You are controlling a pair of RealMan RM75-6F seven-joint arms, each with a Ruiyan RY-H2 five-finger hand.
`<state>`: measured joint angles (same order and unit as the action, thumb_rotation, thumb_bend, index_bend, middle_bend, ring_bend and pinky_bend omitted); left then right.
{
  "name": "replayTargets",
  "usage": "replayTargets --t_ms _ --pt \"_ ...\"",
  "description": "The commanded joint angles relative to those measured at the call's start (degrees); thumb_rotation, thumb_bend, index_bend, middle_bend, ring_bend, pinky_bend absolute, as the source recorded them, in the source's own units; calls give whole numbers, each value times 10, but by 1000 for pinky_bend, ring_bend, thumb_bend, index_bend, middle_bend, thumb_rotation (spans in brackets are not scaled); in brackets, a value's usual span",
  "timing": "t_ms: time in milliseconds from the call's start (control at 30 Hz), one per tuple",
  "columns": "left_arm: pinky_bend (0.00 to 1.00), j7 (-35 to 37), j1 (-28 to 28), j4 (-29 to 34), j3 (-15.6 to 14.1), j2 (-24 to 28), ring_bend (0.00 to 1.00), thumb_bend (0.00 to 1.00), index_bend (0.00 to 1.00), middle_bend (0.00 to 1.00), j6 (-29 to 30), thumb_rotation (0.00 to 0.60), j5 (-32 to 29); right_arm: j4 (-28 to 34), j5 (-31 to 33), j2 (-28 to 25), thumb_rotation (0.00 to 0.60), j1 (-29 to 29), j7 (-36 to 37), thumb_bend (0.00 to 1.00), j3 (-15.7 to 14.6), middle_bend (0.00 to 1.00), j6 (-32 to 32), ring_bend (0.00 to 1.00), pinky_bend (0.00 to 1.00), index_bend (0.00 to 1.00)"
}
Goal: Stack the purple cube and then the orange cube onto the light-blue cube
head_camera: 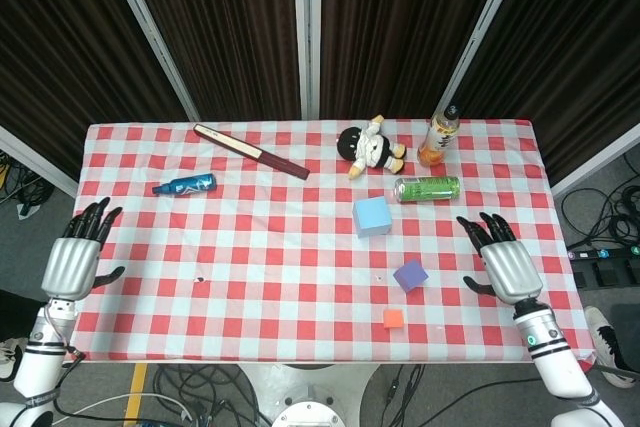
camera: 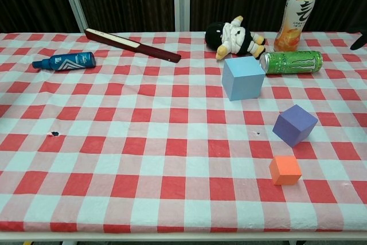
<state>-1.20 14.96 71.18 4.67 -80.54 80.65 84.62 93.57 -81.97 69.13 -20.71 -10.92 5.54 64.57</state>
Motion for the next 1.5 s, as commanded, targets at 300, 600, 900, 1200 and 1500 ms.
replayTargets --t_ms 300,600,900,1200,1500 --pt "186 -1 -1 2 3 1 77 0 162 122 8 600 3 -1 -70 -52 600 -118 12 108 -19 234 -154 72 106 77" --pt "186 5 -2 6 2 8 76 0 162 122 10 600 4 -29 -56 -19 600 -156 23 108 -24 234 -202 56 106 79" --pt "186 8 -4 8 4 14 77 0 162 122 5 600 -4 -48 -49 11 600 -176 30 109 -34 237 -219 56 106 79" --pt "185 9 -3 6 3 14 76 0 162 122 -3 600 -8 -67 -44 28 600 -190 31 117 -44 267 -233 56 107 83" --pt "185 12 -2 0 3 12 77 0 162 122 -12 600 -13 -82 -34 38 600 -204 30 128 -51 294 -248 59 107 94"
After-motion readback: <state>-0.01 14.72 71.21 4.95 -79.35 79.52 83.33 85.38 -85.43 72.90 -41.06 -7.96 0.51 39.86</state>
